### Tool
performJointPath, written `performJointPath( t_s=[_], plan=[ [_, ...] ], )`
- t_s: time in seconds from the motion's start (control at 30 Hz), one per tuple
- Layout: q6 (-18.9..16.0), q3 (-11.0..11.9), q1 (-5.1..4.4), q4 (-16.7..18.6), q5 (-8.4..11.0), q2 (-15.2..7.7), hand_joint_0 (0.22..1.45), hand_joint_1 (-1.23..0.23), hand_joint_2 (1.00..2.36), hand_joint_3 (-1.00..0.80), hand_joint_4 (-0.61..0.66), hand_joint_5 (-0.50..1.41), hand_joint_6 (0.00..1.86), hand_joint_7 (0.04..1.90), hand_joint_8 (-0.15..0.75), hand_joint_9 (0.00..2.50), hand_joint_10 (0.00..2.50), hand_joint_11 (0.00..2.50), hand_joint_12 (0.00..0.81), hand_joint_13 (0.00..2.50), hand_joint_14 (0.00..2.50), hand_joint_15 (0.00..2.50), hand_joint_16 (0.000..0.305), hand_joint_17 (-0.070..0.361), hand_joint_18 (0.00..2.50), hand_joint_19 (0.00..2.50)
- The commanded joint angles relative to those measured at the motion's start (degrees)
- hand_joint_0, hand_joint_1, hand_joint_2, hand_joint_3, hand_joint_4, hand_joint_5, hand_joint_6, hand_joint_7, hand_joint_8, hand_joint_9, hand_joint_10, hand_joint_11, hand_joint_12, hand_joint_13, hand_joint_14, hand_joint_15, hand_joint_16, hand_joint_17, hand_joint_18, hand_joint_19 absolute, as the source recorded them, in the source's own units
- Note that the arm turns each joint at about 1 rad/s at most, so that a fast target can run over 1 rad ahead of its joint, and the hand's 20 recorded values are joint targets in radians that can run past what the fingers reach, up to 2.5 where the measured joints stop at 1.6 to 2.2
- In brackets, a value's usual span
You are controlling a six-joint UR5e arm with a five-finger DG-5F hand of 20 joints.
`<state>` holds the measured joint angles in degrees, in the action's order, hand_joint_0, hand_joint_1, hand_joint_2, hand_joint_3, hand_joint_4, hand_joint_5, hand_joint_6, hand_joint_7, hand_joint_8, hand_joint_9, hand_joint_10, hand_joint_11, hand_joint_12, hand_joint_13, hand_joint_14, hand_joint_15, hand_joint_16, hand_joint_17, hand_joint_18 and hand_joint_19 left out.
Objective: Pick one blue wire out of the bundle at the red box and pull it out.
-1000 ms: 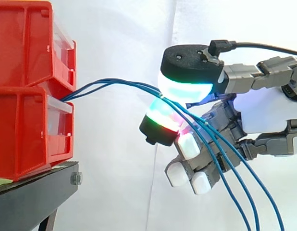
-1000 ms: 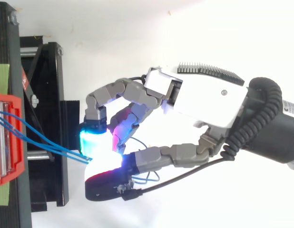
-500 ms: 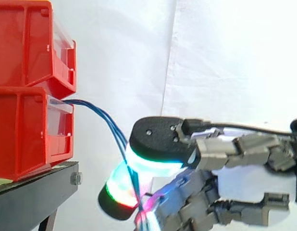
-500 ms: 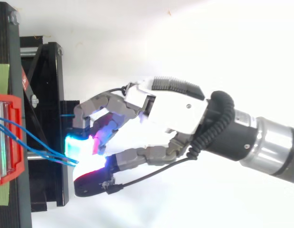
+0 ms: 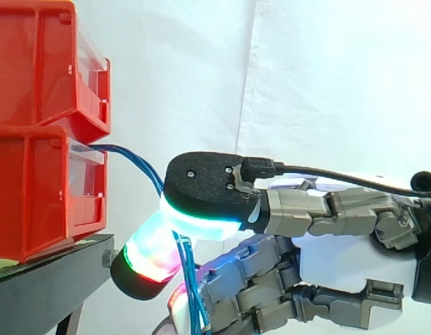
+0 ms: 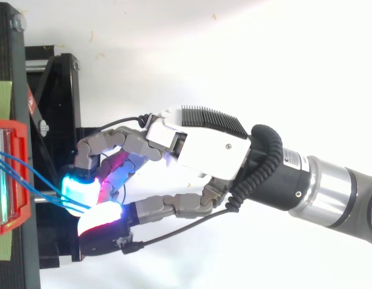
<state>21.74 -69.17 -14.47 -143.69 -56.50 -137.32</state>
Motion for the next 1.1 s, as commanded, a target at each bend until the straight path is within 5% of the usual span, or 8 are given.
performJointPath(
  t_s=[0.0,0.2,0.37,0.63,1.07],
  plan=[
    [0.06,0.0,0.06,0.17,-0.01,0.03,0.56,-0.68,1.02,-0.2,0.09,-0.13,0.81,1.02,0.326,1.09,0.02,0.53,0.421,0.83,0.02,0.53,0.052,0.117,0.72,0.61],
    [-0.11,0.0,-0.03,-0.1,-0.01,0.03,0.56,-0.7,1.01,-0.16,0.12,-0.15,0.87,0.92,0.351,1.08,0.02,0.54,0.45,0.84,0.02,0.52,0.06,0.134,0.76,0.59],
    [-0.73,-0.09,0.06,-1.15,-0.1,0.03,0.54,-0.69,1.01,-0.32,0.14,-0.15,0.81,0.91,0.328,1.05,0.01,0.55,0.422,0.81,0.02,0.52,0.054,0.122,0.7,0.62],
    [-1.87,-2.81,0.06,-0.89,-0.18,0.03,0.52,-0.68,1.01,-0.4,0.15,-0.13,0.74,0.96,0.336,1.05,0.01,0.54,0.431,0.81,0.02,0.52,0.056,0.127,0.7,0.61],
    [-2.58,-2.72,0.32,-0.62,-0.36,0.03,0.55,-0.68,1.02,-0.23,0.11,-0.15,0.83,1.0,0.329,1.06,0.01,0.54,0.417,0.82,0.02,0.53,0.054,0.121,0.7,0.62]
  ],
)
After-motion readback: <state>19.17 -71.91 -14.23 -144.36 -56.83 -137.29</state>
